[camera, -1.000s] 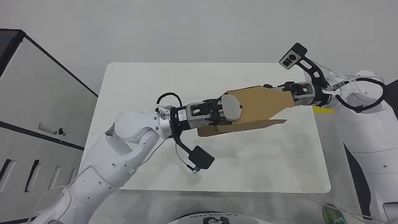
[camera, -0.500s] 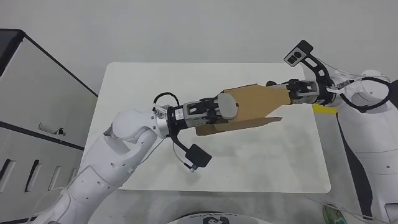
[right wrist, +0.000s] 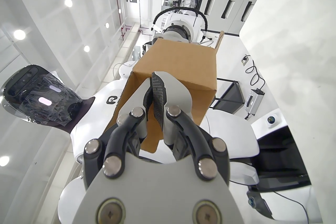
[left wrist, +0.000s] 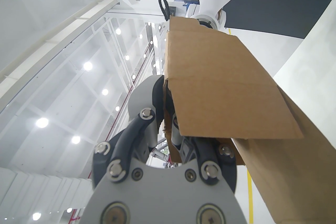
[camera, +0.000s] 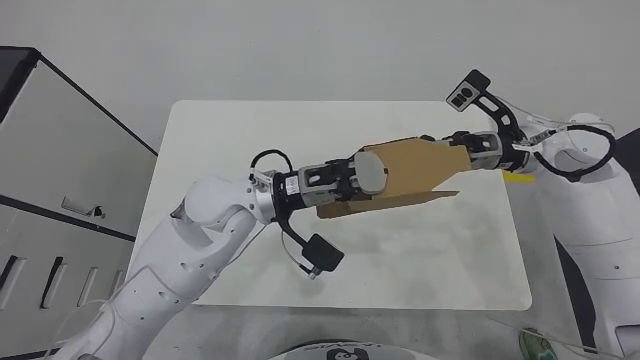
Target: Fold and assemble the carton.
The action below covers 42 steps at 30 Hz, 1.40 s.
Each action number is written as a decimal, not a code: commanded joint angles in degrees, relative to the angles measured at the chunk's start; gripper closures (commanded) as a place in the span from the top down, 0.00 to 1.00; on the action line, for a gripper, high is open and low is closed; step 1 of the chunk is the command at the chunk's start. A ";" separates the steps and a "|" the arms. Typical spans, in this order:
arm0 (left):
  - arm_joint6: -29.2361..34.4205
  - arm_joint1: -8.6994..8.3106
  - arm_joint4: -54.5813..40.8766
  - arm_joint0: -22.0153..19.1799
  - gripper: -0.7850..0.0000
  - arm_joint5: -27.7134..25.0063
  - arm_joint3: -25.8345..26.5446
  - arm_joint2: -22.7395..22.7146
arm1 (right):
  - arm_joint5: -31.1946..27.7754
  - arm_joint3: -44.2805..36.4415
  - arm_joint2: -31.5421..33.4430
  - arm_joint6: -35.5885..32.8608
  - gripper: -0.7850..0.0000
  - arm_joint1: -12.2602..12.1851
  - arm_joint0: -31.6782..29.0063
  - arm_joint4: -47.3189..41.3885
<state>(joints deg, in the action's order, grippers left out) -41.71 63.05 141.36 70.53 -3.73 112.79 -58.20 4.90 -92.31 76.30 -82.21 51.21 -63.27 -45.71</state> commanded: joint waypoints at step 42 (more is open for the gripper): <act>-11.50 1.88 -22.96 4.65 0.00 18.94 -9.47 1.11 | 0.63 -0.30 8.44 1.51 0.00 -0.76 -3.56 -6.88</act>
<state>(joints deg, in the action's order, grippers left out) -52.20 64.78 120.48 74.78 14.18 103.90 -57.34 5.53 -92.60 84.74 -80.70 50.46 -66.83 -52.59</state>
